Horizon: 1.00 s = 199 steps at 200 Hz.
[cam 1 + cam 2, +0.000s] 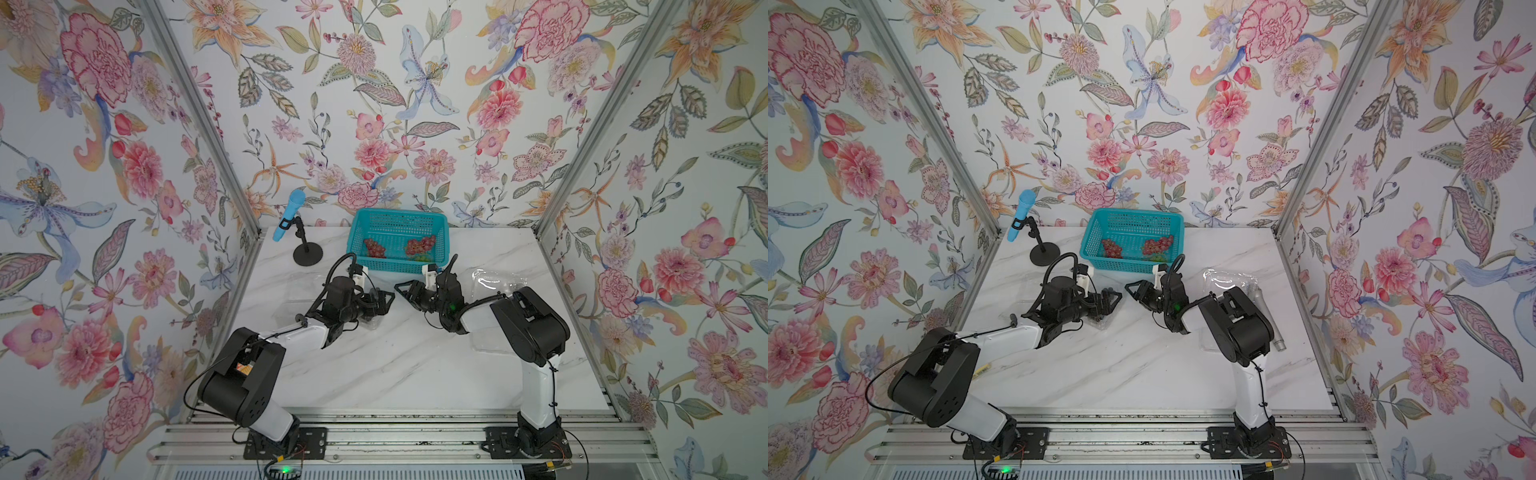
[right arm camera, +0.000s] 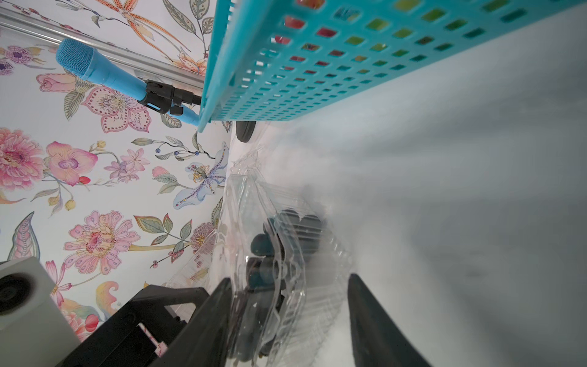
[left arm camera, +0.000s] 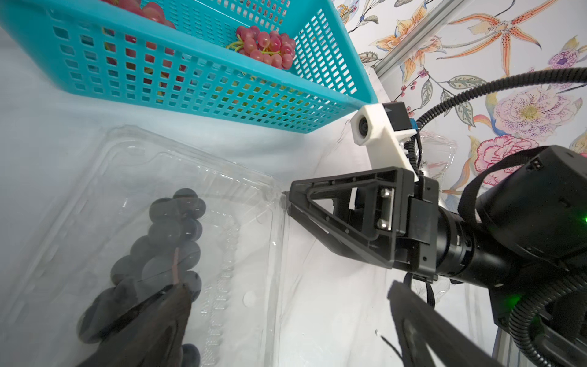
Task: Pack grapes into containers
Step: Close the packing box at the center of the board.
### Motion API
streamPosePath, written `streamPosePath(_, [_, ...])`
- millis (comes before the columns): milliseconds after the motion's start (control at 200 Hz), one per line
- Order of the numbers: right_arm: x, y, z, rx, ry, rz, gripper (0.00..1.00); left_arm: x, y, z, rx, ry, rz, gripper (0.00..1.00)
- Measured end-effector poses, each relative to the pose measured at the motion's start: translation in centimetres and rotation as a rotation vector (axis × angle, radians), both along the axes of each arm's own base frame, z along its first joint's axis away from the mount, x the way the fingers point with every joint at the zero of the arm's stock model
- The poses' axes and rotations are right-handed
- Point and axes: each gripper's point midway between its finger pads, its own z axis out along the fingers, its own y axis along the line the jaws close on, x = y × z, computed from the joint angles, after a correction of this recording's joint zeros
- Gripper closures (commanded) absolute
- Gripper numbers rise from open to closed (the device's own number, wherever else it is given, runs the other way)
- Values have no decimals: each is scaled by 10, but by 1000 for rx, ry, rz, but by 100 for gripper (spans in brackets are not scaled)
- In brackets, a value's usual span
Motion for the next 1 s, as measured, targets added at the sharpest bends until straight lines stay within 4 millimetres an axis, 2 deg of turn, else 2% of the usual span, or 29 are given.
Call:
streamPosePath(55, [0,2,-1,7,1,-5,49,-1,0,-5,3,5,-2,0])
streamPosePath(175, [3,1,-4,21,7,-22,51,0,-1,-3,-6,-11,-2,0])
streamPosePath(410, [9,-1,3,54,-11,-43,57,-1,-1,-3,-9,-17,-3,0])
streamPosePath(691, [13,-4,2,66,-7,-61,62,-1,-1,-3,-9,-17,-3,0])
streamPosePath(931, [10,-1,-15,57,18,-59,65,-1,-1,-3,-7,-17,-4,0])
streamPosePath(996, [10,1,-15,65,15,-58,66,-1,-1,-3,-6,-17,-2,0])
